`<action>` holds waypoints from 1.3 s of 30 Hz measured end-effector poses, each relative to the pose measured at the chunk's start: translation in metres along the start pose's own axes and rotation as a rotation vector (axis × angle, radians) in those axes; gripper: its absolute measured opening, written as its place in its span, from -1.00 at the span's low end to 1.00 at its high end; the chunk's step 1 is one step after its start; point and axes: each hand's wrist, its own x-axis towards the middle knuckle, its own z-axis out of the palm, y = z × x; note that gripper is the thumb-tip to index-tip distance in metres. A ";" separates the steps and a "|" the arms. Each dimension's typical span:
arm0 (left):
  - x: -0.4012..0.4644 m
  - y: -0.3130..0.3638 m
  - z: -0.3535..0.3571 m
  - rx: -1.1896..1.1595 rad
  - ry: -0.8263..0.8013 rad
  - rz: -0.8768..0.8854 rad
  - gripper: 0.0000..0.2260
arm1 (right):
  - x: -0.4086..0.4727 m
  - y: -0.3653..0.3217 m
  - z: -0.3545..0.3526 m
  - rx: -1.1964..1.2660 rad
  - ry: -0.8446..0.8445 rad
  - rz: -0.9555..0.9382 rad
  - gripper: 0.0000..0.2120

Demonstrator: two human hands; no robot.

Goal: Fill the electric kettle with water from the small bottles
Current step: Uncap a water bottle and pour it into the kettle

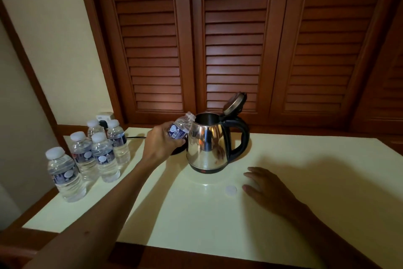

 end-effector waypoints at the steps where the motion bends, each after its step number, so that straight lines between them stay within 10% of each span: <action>1: 0.005 0.000 -0.001 0.040 -0.002 0.022 -0.67 | 0.000 0.001 0.000 0.002 0.004 -0.002 -0.47; 20: 0.049 0.009 -0.016 0.617 0.017 0.315 -0.62 | -0.002 -0.004 -0.005 0.008 0.011 -0.007 -0.41; 39: 0.054 0.011 -0.012 0.608 0.016 0.340 -0.50 | -0.003 -0.005 -0.005 0.037 0.025 0.002 -0.55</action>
